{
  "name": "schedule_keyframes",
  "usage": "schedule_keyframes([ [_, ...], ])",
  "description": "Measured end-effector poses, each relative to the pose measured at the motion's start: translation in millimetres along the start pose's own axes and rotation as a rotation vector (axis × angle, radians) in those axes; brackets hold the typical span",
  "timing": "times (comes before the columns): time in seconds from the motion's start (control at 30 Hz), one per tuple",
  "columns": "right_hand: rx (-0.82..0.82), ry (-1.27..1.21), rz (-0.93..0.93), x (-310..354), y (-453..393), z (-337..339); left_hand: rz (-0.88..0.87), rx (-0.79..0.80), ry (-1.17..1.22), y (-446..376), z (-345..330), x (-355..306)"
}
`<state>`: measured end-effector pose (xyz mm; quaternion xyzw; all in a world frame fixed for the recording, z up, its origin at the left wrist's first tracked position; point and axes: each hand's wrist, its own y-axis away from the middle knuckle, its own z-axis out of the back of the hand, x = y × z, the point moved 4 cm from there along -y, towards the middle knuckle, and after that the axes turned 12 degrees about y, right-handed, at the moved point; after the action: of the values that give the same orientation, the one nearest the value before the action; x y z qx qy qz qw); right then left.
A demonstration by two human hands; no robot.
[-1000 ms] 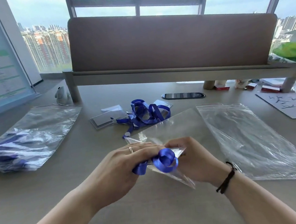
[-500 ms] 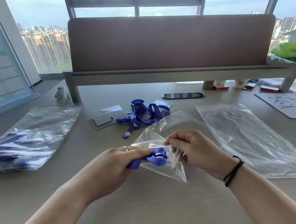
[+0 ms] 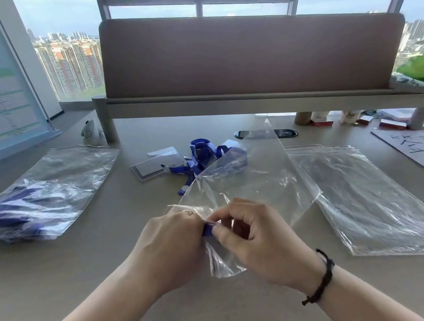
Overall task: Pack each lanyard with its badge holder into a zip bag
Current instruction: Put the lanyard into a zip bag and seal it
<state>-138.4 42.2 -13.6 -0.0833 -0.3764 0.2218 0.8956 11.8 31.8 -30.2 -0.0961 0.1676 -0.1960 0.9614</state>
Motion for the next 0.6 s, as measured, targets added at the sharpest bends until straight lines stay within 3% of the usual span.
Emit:
schedule_keyframes([
  [0.17, -0.045, 0.139, 0.059, 3, 1, 2, 0.085, -0.137, 0.456, -5, -4, 13],
  [0.3, -0.077, 0.138, 0.006, -4, -1, 6, 0.024, -0.246, 0.634, -3, 13, 5],
  [0.47, -0.106, -0.28, -0.287, -21, -8, 9, -0.051, -0.102, 0.67, -4, 6, 5],
  [0.6, -0.175, -0.55, -0.438, -30, -12, 14, -0.053, -0.123, 0.611, -2, 4, 10],
])
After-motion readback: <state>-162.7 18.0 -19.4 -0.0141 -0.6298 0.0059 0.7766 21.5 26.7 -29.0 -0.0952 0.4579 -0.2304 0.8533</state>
